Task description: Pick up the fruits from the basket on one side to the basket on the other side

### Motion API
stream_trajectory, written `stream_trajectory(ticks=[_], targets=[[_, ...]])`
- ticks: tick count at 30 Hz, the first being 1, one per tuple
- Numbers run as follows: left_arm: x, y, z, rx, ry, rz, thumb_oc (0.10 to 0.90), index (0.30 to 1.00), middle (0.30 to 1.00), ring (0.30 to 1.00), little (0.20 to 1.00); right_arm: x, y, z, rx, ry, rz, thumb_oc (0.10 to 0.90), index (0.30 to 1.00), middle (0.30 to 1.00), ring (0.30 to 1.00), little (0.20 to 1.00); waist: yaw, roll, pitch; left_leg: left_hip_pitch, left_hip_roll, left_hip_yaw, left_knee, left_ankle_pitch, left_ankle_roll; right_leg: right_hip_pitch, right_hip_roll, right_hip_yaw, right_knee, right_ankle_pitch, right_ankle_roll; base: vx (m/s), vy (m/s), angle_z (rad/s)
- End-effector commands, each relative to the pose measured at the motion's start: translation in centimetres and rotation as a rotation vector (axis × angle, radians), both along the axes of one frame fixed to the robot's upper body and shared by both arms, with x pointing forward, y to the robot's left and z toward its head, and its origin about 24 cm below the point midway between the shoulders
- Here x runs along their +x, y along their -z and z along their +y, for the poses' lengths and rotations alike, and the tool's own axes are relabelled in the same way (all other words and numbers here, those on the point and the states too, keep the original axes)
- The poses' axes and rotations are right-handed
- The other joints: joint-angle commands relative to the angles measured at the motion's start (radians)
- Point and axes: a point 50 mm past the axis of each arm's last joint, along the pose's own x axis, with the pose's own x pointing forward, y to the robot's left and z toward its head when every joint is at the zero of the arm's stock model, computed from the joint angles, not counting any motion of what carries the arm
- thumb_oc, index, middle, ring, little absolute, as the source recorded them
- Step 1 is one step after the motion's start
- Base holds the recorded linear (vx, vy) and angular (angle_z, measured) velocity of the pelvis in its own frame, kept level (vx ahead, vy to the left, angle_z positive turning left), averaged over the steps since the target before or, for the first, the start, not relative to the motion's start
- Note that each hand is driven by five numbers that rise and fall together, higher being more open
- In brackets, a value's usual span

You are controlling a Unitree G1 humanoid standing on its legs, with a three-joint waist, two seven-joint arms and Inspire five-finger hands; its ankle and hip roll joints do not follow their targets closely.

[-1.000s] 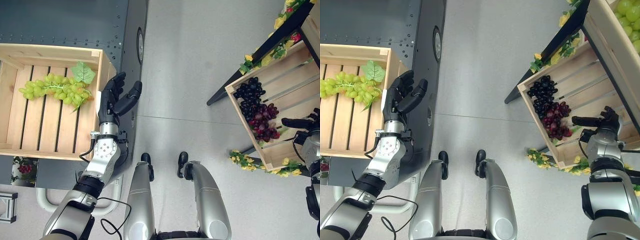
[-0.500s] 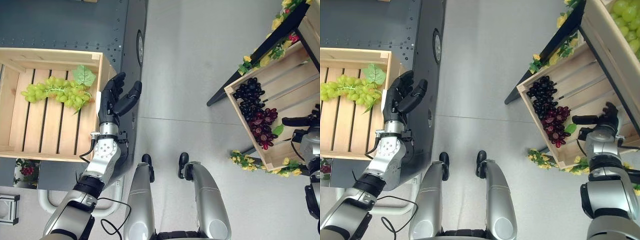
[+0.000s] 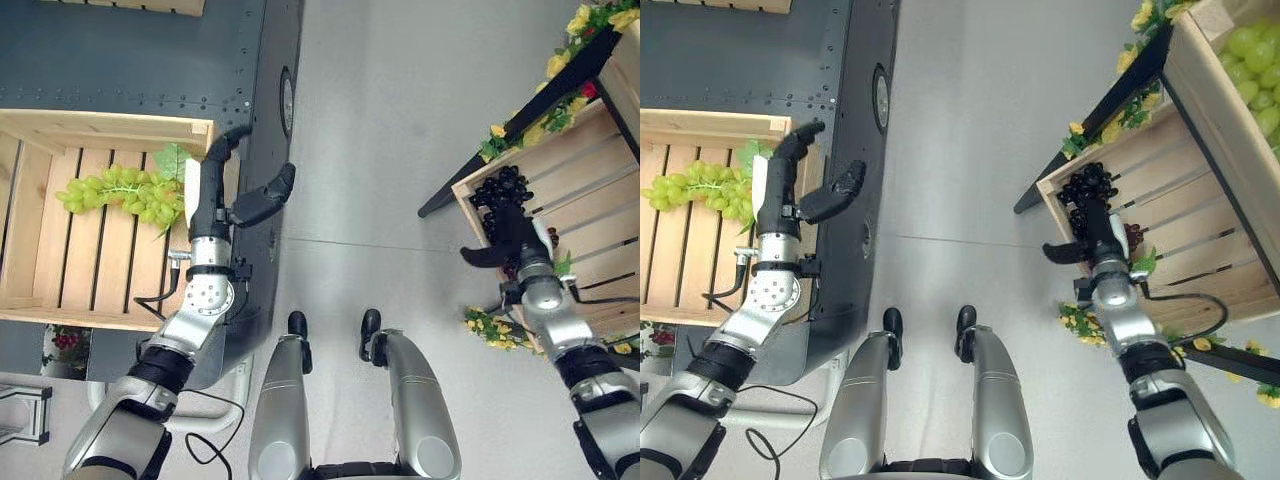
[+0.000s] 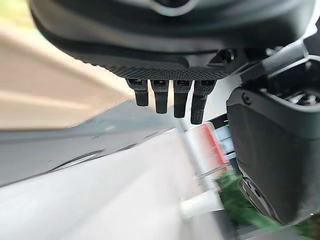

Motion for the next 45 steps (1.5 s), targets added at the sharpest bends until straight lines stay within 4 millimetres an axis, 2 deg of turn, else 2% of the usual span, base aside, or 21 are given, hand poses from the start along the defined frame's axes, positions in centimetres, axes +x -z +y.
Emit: stream_trajectory(ticks=[1, 5, 8, 14, 19, 20, 21, 24, 25, 29, 34, 38, 40, 45], targets=[[-1.7, -6.1, -1.8, -0.031, 0.084, -0.366, 0.800, 0.900, 0.900, 0.900, 0.900, 0.8, -5.0, -1.7, -0.083, -0.008, -0.191, 0.800, 0.900, 0.900, 0.900, 0.900, -0.009, 0.034, -0.015, 0.063, -0.046, 0.092, -0.009, -0.038, 0.061, 0.090, -0.017, 0.010, -0.062, 0.027, 0.016, 0.04, 0.024, 0.07], [-2.2, -7.1, -0.6, -0.075, 0.011, -0.450, 0.800, 0.900, 0.900, 0.900, 0.900, 0.9, -4.0, -1.6, -0.093, -0.015, -0.148, 0.800, 0.900, 0.900, 0.900, 0.900, 0.009, 0.045, -0.015, 0.078, -0.060, 0.071, -0.025, -0.035, 0.060, 0.105, -0.030, 0.004, -0.057, 0.019, 0.018, 0.03, 0.013, 0.10], [-2.2, -7.5, 1.1, -0.114, -0.084, -0.488, 0.800, 0.900, 0.900, 0.900, 0.900, 1.2, -3.8, -1.3, -0.097, -0.034, -0.124, 0.800, 0.900, 0.900, 0.900, 0.900, 0.018, 0.049, -0.015, 0.079, -0.066, 0.060, -0.029, -0.026, 0.058, 0.106, -0.037, -0.002, -0.050, 0.017, 0.015, 0.04, 0.018, 0.14], [-1.2, -7.5, 3.7, -0.028, -0.252, -0.443, 0.800, 0.900, 0.900, 0.900, 0.900, 1.6, -4.3, -0.8, -0.134, -0.085, -0.099, 0.800, 0.900, 0.900, 0.900, 0.900, 0.017, 0.053, -0.015, 0.071, -0.066, 0.054, -0.017, -0.022, 0.054, 0.101, -0.042, -0.005, -0.034, 0.011, 0.011, 0.03, 0.036, 0.11], [0.3, -5.8, 7.7, 0.210, -0.530, -0.243, 0.800, 0.900, 0.900, 0.900, 0.900, 1.6, -4.8, -0.7, -0.154, -0.136, -0.088, 0.800, 0.900, 0.900, 0.900, 0.900, 0.006, 0.057, -0.015, 0.051, -0.059, 0.062, 0.000, -0.021, 0.045, 0.090, -0.043, -0.005, -0.031, 0.005, 0.008, 0.01, 0.051, 0.02], [0.4, -5.8, 7.9, 0.228, -0.544, -0.235, 0.800, 0.900, 0.900, 0.900, 0.900, 1.6, -4.9, -0.7, -0.155, -0.138, -0.090, 0.800, 0.900, 0.900, 0.900, 0.900, 0.005, 0.057, -0.015, 0.047, -0.059, 0.062, 0.000, -0.018, 0.045, 0.086, -0.043, -0.005, -0.032, 0.007, 0.008, -0.01, 0.048, 0.02], [0.6, -5.5, 9.2, 0.322, -0.616, -0.176, 0.800, 0.900, 0.900, 0.900, 0.900, 1.5, -4.9, -0.8, -0.154, -0.146, -0.089, 0.800, 0.900, 0.900, 0.900, 0.900, 0.004, 0.056, -0.015, 0.041, -0.058, 0.067, 0.002, -0.017, 0.044, 0.083, -0.045, -0.006, -0.037, 0.009, 0.010, -0.01, 0.038, 0.00], [0.7, -5.6, 10.7, 0.434, -0.714, -0.133, 0.800, 0.900, 0.900, 0.900, 0.900, 1.5, -5.1, -0.8, -0.167, -0.166, -0.091, 0.800, 0.900, 0.900, 0.900, 0.900, 0.003, 0.054, -0.015, 0.027, -0.055, 0.072, 0.005, -0.014, 0.044, 0.072, -0.048, -0.009, -0.042, 0.013, 0.013, -0.02, 0.043, 0.00], [0.8, -5.9, 11.8, 0.518, -0.785, -0.097, 0.800, 0.900, 0.900, 0.900, 0.900, 1.5, -5.1, -0.8, -0.175, -0.179, -0.088, 0.800, 0.900, 0.900, 0.900, 0.900, 0.000, 0.053, -0.015, 0.016, -0.052, 0.075, 0.010, -0.013, 0.043, 0.062, -0.049, -0.011, -0.043, 0.017, 0.014, -0.02, 0.051, 0.02], [0.8, -6.3, 14.2, 0.640, -0.926, 0.003, 0.800, 0.900, 0.900, 0.900, 0.900, 1.6, -5.4, -0.9, -0.177, -0.220, -0.082, 0.800, 0.900, 0.900, 0.900, 0.900, -0.009, 0.054, -0.015, -0.010, -0.049, 0.080, 0.022, -0.011, 0.041, 0.041, -0.049, -0.007, -0.039, 0.017, 0.014, -0.02, 0.071, 0.04], [0.6, -7.6, 15.6, 0.838, -1.072, 0.056, 0.800, 0.900, 0.900, 0.900, 0.900, 1.9, -6.1, -0.4, -0.200, -0.293, -0.093, 0.800, 0.900, 0.900, 0.900, 0.900, -0.010, 0.052, -0.015, -0.043, -0.047, 0.083, 0.038, -0.013, 0.041, 0.010, -0.054, -0.012, -0.033, 0.019, 0.014, -0.02, 0.053, 0.02], [0.3, -8.3, 16.4, 0.919, -1.141, 0.083, 0.800, 0.900, 0.900, 0.900, 0.900, 2.0, -6.6, 0.1, -0.221, -0.338, -0.100, 0.800, 0.900, 0.900, 0.900, 0.900, -0.012, 0.050, -0.015, -0.062, -0.043, 0.083, 0.044, -0.013, 0.041, -0.008, -0.056, -0.015, -0.031, 0.021, 0.015, -0.02, 0.044, 0.07], [0.6, -8.9, 16.3, 1.056, -1.158, 0.109, 0.800, 0.900, 0.900, 0.900, 0.900, 2.3, -7.2, 0.6, -0.247, -0.382, -0.107, 0.800, 0.900, 0.900, 0.900, 0.900, -0.014, 0.050, -0.015, -0.081, -0.040, 0.084, 0.046, -0.011, 0.038, -0.024, -0.056, -0.018, -0.035, 0.023, 0.014, -0.03, 0.068, 0.20], [1.2, -11.1, 16.0, 1.200, -1.217, 0.123, 0.800, 0.900, 0.900, 0.900, 0.900, 2.6, -8.2, 1.0, -0.276, -0.423, -0.116, 0.800, 0.900, 0.900, 0.900, 0.900, -0.016, 0.052, -0.015, -0.110, -0.040, 0.087, 0.048, -0.011, 0.041, -0.056, -0.062, -0.022, -0.031, 0.027, 0.017, -0.02, 0.047, 0.08]])
